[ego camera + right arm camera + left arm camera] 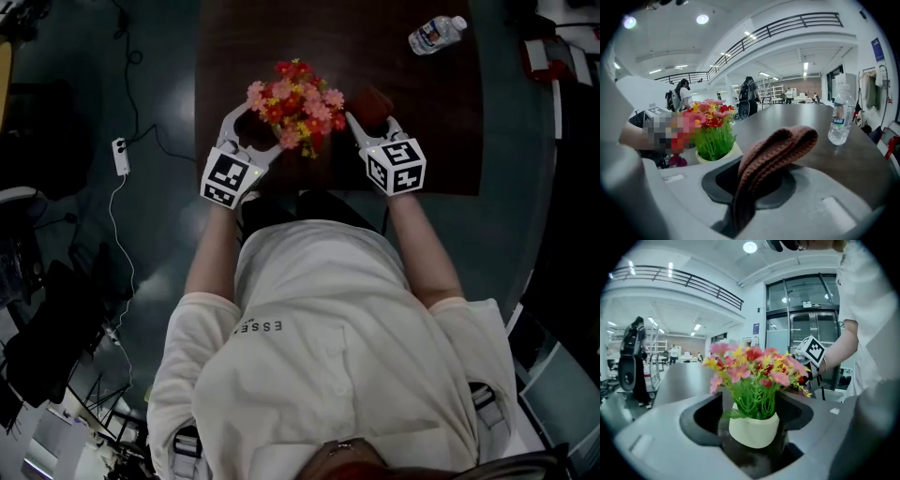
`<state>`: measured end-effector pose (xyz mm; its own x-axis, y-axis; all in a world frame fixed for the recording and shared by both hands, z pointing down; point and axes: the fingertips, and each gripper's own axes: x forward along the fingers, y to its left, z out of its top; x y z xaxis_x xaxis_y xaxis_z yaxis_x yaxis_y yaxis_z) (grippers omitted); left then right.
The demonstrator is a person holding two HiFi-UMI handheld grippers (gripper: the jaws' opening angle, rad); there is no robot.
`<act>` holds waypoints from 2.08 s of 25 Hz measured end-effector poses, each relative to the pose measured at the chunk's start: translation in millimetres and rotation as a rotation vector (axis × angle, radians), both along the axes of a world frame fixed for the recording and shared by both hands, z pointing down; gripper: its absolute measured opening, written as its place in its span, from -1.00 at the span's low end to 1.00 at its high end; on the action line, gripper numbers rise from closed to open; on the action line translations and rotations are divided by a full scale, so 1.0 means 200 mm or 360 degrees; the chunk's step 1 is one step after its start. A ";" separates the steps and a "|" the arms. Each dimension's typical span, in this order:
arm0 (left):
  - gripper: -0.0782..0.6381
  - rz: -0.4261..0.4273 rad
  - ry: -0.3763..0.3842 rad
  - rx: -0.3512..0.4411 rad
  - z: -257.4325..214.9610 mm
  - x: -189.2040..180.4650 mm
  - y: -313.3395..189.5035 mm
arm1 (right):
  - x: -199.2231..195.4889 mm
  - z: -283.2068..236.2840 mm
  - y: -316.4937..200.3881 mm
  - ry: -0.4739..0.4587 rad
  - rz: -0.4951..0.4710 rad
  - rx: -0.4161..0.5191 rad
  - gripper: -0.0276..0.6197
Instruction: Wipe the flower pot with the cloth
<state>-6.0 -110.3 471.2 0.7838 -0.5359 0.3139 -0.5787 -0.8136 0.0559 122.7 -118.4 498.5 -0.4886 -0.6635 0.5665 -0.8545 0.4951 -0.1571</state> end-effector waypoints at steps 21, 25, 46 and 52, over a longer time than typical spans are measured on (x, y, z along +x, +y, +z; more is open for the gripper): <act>-0.73 -0.0634 0.0056 0.0026 -0.21 -0.32 0.60 | -0.11 -0.09 0.60 -0.0032 0.0072 0.0063 -0.77; -0.73 -0.0581 0.0100 0.0049 -0.30 -0.39 0.82 | -0.18 -0.17 0.83 -0.0022 0.0109 0.0117 -0.77; -0.73 -0.0517 0.0185 0.0255 -0.51 -0.66 1.51 | -0.45 -0.33 1.63 0.0138 0.0147 0.0330 -0.77; -0.73 -0.0506 0.0214 0.0261 -0.54 -0.66 1.54 | -0.47 -0.34 1.66 0.0158 0.0139 0.0341 -0.78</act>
